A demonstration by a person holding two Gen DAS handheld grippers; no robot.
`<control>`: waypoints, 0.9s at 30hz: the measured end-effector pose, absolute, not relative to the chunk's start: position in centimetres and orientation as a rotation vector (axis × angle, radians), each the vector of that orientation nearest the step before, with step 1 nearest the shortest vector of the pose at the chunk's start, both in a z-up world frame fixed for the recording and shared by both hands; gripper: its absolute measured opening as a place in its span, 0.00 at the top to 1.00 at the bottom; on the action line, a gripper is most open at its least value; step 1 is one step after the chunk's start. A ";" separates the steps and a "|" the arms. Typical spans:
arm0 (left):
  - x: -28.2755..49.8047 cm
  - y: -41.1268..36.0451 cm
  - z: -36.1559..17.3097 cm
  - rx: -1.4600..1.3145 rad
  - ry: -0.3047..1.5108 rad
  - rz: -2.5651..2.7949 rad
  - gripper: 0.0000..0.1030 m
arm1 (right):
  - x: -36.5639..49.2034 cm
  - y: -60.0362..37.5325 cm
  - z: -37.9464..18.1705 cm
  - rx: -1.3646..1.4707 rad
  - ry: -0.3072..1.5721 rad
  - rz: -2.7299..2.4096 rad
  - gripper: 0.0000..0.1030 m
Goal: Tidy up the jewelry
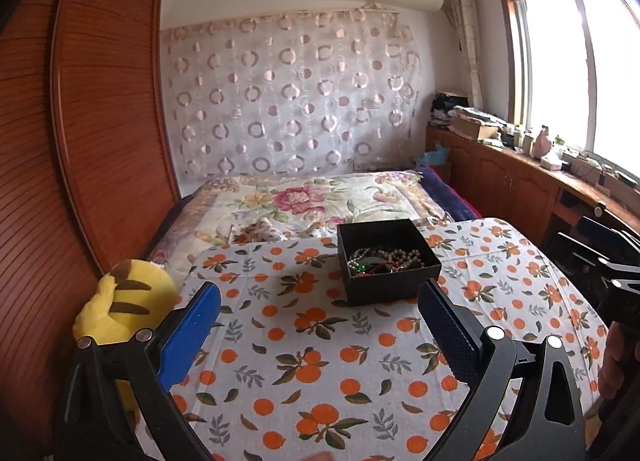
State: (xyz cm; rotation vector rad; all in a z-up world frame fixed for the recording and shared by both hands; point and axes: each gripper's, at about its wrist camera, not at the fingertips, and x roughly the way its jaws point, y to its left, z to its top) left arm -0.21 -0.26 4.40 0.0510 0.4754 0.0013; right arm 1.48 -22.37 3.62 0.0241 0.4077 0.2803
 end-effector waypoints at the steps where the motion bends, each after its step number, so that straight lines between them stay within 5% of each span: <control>1: -0.3 -0.2 4.4 0.046 0.476 0.001 0.08 | 1.5 -22.4 3.6 0.026 0.407 0.277 0.03; 27: -0.5 -0.4 3.8 0.045 0.491 -0.006 0.08 | 1.7 -22.4 2.8 0.036 0.415 0.277 0.03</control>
